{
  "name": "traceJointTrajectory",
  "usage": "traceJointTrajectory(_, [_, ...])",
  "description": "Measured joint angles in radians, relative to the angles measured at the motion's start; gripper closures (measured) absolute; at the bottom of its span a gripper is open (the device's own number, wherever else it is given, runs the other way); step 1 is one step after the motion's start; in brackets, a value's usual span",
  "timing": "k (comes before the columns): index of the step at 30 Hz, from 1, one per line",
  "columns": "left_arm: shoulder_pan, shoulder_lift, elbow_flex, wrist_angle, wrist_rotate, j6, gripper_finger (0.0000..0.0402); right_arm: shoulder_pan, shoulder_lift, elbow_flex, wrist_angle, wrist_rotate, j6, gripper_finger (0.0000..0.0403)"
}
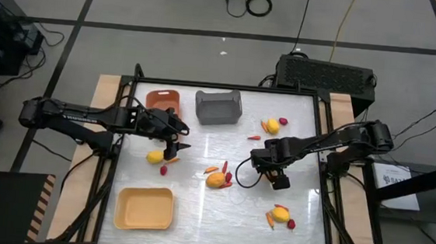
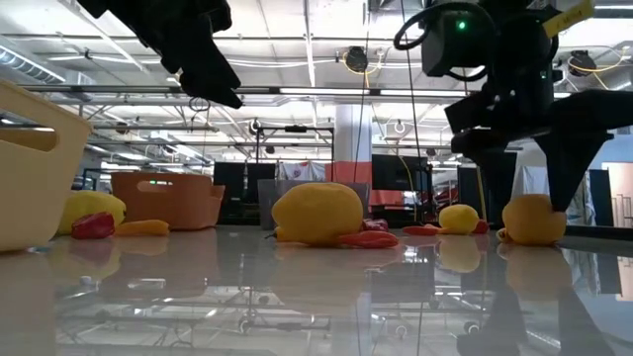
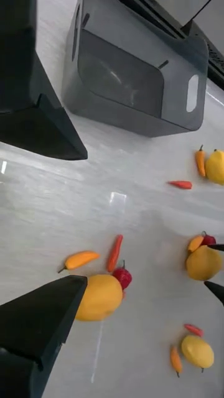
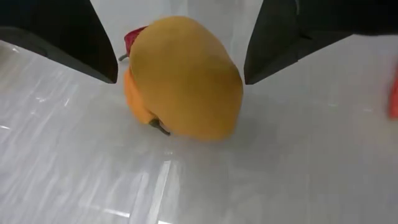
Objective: Sort produce into baskets
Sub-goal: Put the yellow lemon into the black bin
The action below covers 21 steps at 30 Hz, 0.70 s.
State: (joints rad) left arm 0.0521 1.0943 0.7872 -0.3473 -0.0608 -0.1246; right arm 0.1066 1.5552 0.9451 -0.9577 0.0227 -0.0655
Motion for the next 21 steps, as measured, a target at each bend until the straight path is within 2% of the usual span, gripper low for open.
traceJointTrajectory(15, [0.0, 0.0, -0.001, 0.0, -0.003, -0.001, 0.0075, -0.002, 0.062, -0.006, 0.019, -0.033, 0.032, 0.0068])
traceJointTrajectory(18, [0.0, 0.0, -0.001, 0.0, -0.003, -0.001, 0.0075, -0.002, 0.063, -0.006, 0.019, -0.033, 0.056, 0.0089])
traceJointTrajectory(21, [0.0, 0.0, -0.001, 0.0, -0.003, -0.002, 0.0075, -0.002, 0.063, -0.006, 0.017, -0.034, 0.078, 0.0128])
